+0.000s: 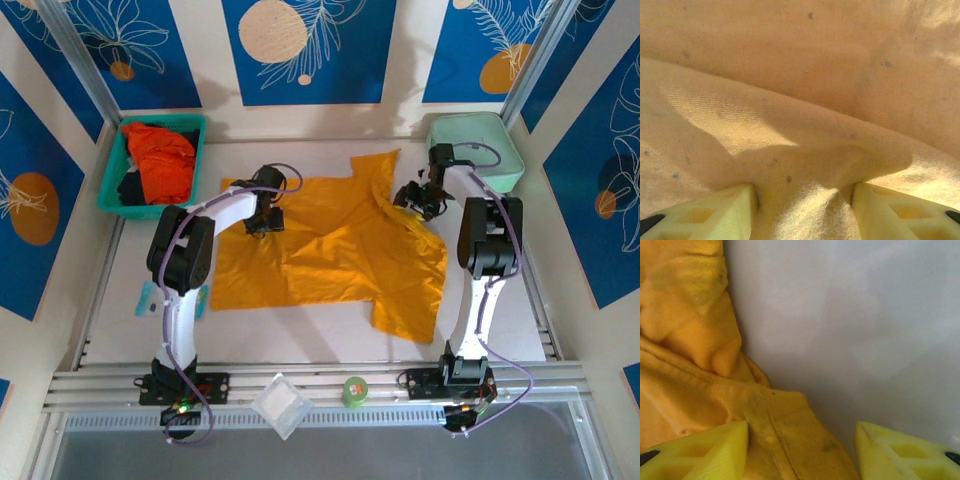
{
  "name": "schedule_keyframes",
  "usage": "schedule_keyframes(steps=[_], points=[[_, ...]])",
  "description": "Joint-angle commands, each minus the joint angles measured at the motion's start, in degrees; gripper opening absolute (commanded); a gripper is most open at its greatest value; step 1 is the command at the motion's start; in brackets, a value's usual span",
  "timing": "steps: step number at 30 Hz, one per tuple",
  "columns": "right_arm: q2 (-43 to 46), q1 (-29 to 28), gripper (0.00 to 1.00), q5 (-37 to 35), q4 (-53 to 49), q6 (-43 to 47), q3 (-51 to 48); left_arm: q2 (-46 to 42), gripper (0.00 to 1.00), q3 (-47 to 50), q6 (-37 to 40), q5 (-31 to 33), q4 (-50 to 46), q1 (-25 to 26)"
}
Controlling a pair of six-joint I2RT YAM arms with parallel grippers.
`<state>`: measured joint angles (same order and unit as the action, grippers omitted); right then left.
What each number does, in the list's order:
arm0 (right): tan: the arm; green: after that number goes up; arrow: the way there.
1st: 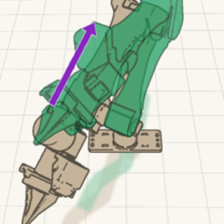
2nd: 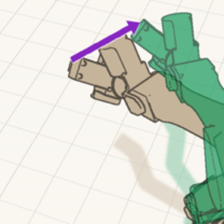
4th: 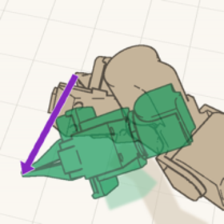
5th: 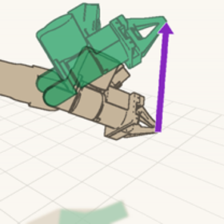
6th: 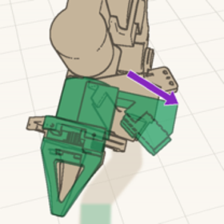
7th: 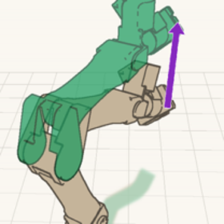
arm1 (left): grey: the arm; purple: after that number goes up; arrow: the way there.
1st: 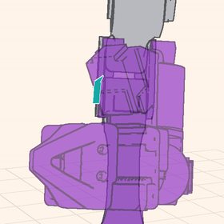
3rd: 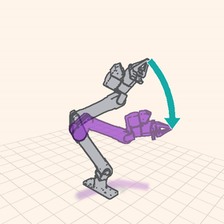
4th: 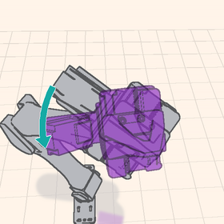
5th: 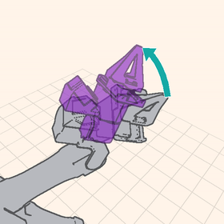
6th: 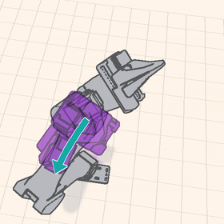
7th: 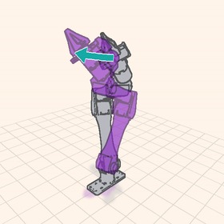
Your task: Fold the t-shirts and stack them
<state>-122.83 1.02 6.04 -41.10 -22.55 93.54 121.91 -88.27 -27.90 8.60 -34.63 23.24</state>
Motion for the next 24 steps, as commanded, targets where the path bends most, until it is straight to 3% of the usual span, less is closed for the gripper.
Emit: schedule_keyframes(steps=[1, 4, 7, 10, 14, 20, 24], points=[[-2.75, -0.06, 0.58, 5.25, -0.03, 0.26, 2.73, 5.47, 0.56, 4.07, 0.98, -1.04, -3.85, -0.95], [-3.15, -0.12, 0.56, 6.38, 0.39, -0.03, 2.9, 5.36, 0.55, 4.15, 1.09, -0.7, -4.04, -0.98], [-1.78, -0.19, 0.45, 7.73, 1.35, -0.56, 1.88, 5.2, 0.55, 4.25, 1.16, -0.51, -4.04, -0.93], [0.02, -0.2, 0.21, 8.13, 2.15, -1.17, 0.48, 5.41, 0.55, 4.25, 1.02, -0.82, -3.85, -0.99], [2.09, -0.22, 0.0, 7.05, 2.51, -1.45, -0.6, 5.53, 0.55, 4.5, 0.92, -1.22, -3.51, -0.99], [4.14, -0.31, 0.0, 2.28, 1.93, -1.98, 0.13, 5.35, 0.55, 4.97, 1.01, -0.94, -3.34, -0.94], [6.29, -1.51, 0.0, -9.51, 0.59, -2.16, 1.56, 5.21, 0.55, 5.09, 0.98, -0.82, -3.11, -0.96]])
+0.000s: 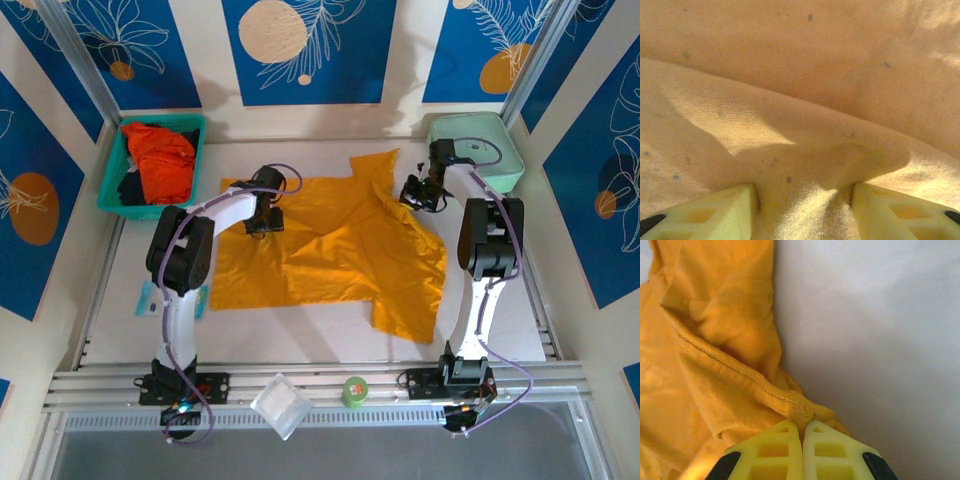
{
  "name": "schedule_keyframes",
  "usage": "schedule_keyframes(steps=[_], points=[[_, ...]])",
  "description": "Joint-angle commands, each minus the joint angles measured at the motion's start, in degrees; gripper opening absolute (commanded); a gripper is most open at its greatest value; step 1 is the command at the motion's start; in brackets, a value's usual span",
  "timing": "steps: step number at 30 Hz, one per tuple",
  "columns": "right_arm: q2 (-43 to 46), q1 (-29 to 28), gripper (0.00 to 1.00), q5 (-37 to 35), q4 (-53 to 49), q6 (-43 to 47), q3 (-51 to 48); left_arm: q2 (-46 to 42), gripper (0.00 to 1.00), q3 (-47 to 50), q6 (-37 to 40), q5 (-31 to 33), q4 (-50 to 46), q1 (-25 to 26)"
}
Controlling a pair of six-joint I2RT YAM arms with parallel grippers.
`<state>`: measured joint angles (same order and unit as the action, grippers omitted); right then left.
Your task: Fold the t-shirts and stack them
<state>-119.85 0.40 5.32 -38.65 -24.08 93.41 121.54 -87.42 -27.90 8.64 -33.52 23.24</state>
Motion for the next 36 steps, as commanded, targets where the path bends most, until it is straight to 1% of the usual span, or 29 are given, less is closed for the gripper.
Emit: schedule_keyframes(steps=[1, 4, 6, 8, 10, 13, 15, 18, 20, 21, 22, 23, 24, 25, 27, 29, 31, 34, 36], points=[[3.54, -1.48, 0.0, -13.6, -2.6, -0.77, 2.29, 5.49, 0.55, 4.27, 0.92, -0.91, -4.23, -0.97], [3.56, -4.6, 0.0, -33.06, -3.91, -2.02, 3.64, 5.43, 0.55, 4.44, 0.83, -1.0, -4.19, -0.93], [1.89, -6.61, 0.0, -46.97, -5.28, -4.86, 5.09, 5.28, 0.55, 4.79, 0.74, -1.0, -4.1, -0.9], [-1.01, -7.67, 0.0, -56.33, -8.45, -8.99, 7.81, 5.12, 0.55, 5.13, 0.5, -0.96, -4.1, -0.92], [-4.15, -8.34, 0.0, -61.99, -12.97, -14.05, 11.14, 4.83, 0.55, 5.49, 0.24, -0.9, -4.1, -0.9], [-7.84, -9.66, 0.0, -68.56, -20.06, -21.82, 15.06, 4.66, 0.55, 6.02, -0.21, -0.56, -4.44, -0.9], [-8.88, -10.64, 0.03, -72.17, -24.62, -27.23, 16.68, 4.41, 0.55, 6.37, -0.47, 0.09, -4.78, -0.9], [-8.49, -11.28, 0.06, -75.82, -28.94, -32.57, 16.98, 4.03, 0.55, 6.81, -1.34, 1.15, -5.67, -0.92], [-8.25, -10.71, 0.11, -76.1, -30.99, -34.46, 17.41, 3.43, 0.55, 7.54, -1.84, 1.05, -5.36, -0.91], [-8.04, -10.2, 0.18, -75.1, -30.77, -34.19, 17.53, 3.06, 0.55, 7.93, -2.06, 0.81, -5.03, -0.85], [-7.75, -9.7, 0.27, -73.63, -29.58, -33.0, 17.31, 2.77, 0.55, 8.2, -2.22, 0.76, -4.85, -0.83], [-7.14, -9.08, 0.38, -70.91, -26.04, -29.43, 16.44, 2.4, 0.55, 8.3, -2.25, 0.76, -4.67, -0.81], [-6.01, -8.56, 0.46, -67.54, -21.03, -24.57, 14.71, 2.14, 0.56, 8.25, -2.2, 0.76, -4.63, -0.8], [-4.97, -8.03, 0.51, -64.24, -17.05, -20.94, 13.1, 1.91, 0.58, 8.08, -2.09, 0.84, -4.69, -0.76], [-1.89, -6.56, 0.63, -54.27, -8.37, -13.7, 9.33, 1.51, 0.61, 7.25, -1.82, 1.11, -5.08, -0.83], [0.38, -5.27, 0.7, -45.67, -4.69, -10.01, 7.25, 1.34, 0.64, 5.95, -1.47, 1.46, -5.76, -0.83], [2.45, -4.16, 0.74, -39.85, -3.88, -7.76, 5.9, 1.33, 0.65, 4.33, -1.04, 1.68, -6.59, -0.79], [6.46, -3.08, 0.75, -36.38, -5.39, -7.0, 1.95, 1.04, 0.66, 1.57, -0.49, 1.81, -7.95, -0.7], [10.89, -2.16, 0.73, -34.41, -5.73, -7.86, -3.66, 0.32, 0.66, 0.42, -0.16, 1.85, -8.48, -0.56]])
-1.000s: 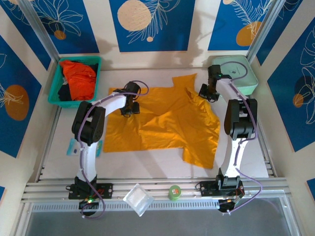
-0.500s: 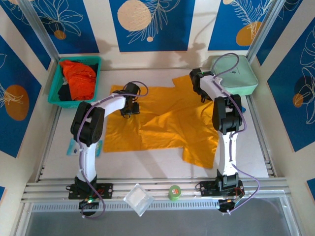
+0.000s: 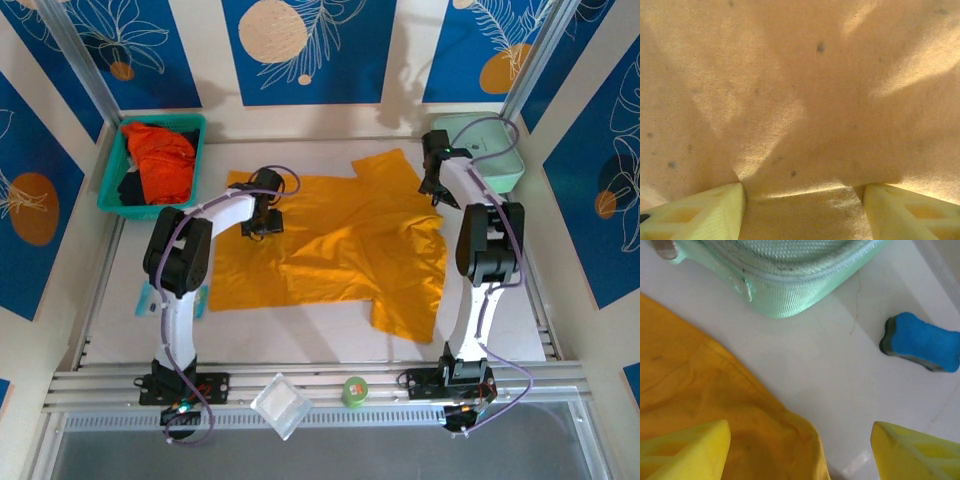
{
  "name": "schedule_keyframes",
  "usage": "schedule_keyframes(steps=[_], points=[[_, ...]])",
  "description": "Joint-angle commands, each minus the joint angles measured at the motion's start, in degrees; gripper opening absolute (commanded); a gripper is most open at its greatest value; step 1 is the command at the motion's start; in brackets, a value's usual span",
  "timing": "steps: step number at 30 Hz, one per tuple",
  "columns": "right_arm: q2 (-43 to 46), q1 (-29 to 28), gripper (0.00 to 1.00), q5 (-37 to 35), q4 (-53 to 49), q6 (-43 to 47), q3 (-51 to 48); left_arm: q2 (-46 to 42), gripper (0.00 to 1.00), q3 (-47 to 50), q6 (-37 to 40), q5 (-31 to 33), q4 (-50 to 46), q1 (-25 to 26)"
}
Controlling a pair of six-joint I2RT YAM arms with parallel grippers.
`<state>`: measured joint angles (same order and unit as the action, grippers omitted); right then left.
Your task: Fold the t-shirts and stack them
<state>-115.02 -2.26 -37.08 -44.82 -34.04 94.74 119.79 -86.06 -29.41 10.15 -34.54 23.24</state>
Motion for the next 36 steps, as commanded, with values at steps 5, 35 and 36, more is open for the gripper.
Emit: schedule_keyframes(steps=[5, 35, 36], points=[[16.02, 4.82, 0.6, 15.78, 2.33, 0.19, -22.11, -1.04, 0.66, -0.66, 1.72, 0.04, -8.07, 0.19], [18.26, 13.25, 0.0, 18.38, -0.88, -1.02, -38.89, -12.63, 0.69, 15.82, -0.66, -3.16, -1.93, 3.3], [18.41, 13.12, 0.0, 18.42, -1.18, -1.55, -39.18, -12.3, 0.69, 16.74, -1.05, -3.42, -1.16, 3.3]])
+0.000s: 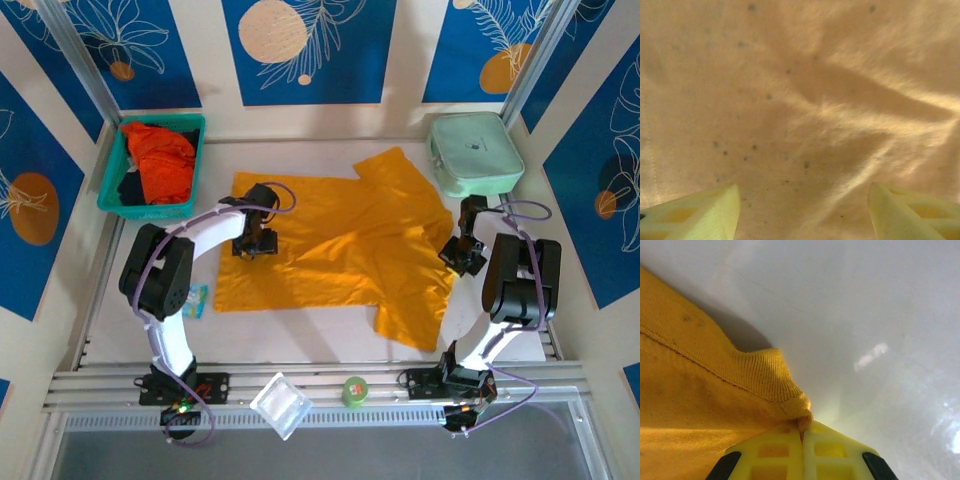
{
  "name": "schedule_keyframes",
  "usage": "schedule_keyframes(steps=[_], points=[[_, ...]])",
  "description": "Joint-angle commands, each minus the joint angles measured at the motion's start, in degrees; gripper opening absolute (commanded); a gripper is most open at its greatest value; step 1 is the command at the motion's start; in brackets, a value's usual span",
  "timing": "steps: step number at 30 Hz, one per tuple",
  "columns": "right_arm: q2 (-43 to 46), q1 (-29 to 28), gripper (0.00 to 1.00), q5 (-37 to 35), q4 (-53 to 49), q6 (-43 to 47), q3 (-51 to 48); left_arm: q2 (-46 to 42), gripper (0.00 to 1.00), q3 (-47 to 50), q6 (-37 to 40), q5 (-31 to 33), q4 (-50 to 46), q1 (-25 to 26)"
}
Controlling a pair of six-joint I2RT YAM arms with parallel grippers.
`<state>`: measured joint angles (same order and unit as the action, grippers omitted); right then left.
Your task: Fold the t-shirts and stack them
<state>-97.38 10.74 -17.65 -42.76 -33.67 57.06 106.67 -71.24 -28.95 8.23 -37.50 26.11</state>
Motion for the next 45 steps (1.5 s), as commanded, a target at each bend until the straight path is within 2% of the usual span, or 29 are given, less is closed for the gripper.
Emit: schedule_keyframes(steps=[1, 9, 17, 25, 26, 27, 29, 32, 34, 36, 37, 39, 42, 45], points=[[1.0, -0.17, 0.0, -1.13, -3.55, -2.37, -1.91, 1.09, 0.68, 2.97, -1.91, -1.79, 2.74, 0.43], [3.5, -1.25, 0.0, -3.09, -5.46, -3.36, -1.66, 1.83, 0.68, 9.93, -4.69, -2.36, 6.89, 0.43], [-3.96, -0.99, 0.0, -8.56, -4.07, 0.33, 7.15, -3.25, 0.67, 17.61, -7.14, -0.22, 6.44, 0.43], [-8.47, -1.68, 0.0, -7.71, -2.2, 2.65, 9.22, -7.31, 0.67, 18.36, -7.55, 3.96, 4.3, 0.43], [-8.53, -1.69, 0.02, -7.59, -2.29, 2.65, 9.09, -7.33, 0.67, 17.29, -7.03, 4.57, 4.11, 0.43], [-8.37, -1.69, 0.09, -7.62, -2.37, 2.56, 8.91, -7.22, 0.68, 16.05, -6.61, 5.04, 3.67, 0.43], [-6.85, -1.69, 0.28, -7.36, -2.5, 2.56, 8.23, -6.91, 0.69, 11.91, -5.1, 5.69, 1.55, 0.43], [-1.96, -1.84, 0.46, -5.58, -3.08, 3.45, 7.28, -7.96, 0.72, 6.1, -3.23, 6.65, -1.62, 0.6], [2.12, -2.57, 0.52, -5.53, -4.75, 4.02, 7.28, -9.5, 0.73, 2.84, -2.32, 7.36, -3.8, 0.7], [6.36, -4.03, 0.53, -6.34, -6.89, 4.23, 6.74, -11.55, 0.76, 1.25, -1.89, 7.65, -5.59, 1.04], [8.55, -4.92, 0.52, -6.46, -7.91, 4.06, 6.02, -12.78, 0.76, 1.16, -1.88, 7.49, -6.17, 1.3], [12.43, -6.83, 0.43, -5.77, -9.21, 3.08, 3.48, -14.64, 0.76, 2.65, -2.42, 6.24, -6.44, 1.89], [16.69, -10.12, 0.22, -0.13, -8.37, 0.95, -2.12, -15.83, 0.71, 7.9, -4.06, 3.21, -4.52, 2.92], [17.0, -12.9, 0.0, 6.92, -5.15, -1.69, -6.68, -14.24, 0.63, 13.9, -5.76, 0.12, 0.19, 3.41]])
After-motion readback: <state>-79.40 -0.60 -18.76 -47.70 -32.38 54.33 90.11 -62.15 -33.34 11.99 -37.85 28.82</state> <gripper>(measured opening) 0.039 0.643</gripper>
